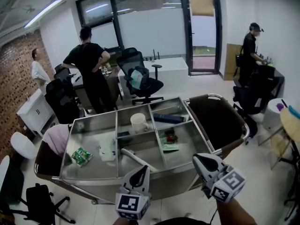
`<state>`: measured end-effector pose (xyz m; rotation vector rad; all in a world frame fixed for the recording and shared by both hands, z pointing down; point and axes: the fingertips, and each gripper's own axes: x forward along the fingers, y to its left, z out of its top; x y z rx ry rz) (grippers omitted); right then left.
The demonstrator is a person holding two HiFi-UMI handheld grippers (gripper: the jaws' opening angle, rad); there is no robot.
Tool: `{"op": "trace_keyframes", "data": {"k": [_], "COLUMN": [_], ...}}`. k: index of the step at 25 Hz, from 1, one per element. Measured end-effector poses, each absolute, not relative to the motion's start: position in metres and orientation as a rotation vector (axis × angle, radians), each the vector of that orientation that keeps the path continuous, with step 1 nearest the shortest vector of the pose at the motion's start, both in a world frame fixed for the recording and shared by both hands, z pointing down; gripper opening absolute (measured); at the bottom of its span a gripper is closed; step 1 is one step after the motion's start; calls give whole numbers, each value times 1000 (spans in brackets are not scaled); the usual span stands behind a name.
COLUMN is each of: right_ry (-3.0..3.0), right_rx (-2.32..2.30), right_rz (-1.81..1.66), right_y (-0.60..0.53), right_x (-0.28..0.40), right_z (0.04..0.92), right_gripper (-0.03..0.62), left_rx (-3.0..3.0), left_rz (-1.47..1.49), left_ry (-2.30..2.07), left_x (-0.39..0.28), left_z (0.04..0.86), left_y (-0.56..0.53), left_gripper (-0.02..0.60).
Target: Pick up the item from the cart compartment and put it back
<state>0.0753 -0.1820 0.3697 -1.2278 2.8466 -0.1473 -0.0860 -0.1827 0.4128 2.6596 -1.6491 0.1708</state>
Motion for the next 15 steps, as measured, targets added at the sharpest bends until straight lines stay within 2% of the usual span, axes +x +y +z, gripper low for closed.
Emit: {"op": "trace_keyframes", "data": {"k": [6, 15], "right_ry": [2858, 2862], "right_rx": [-1304, -1287], "right_rz": [-224, -290], "right_y": [-174, -175], "right_x": [89, 87], "right_z": [409, 413], "right_gripper": [6, 8], "left_rx": [2662, 2652], "left_rz": [190, 174], "left_ry": [-1622, -1624], "left_x": [-82, -79], "left_z": [421, 418], "left_y": [-181, -177], "left_gripper": [0, 0]}}
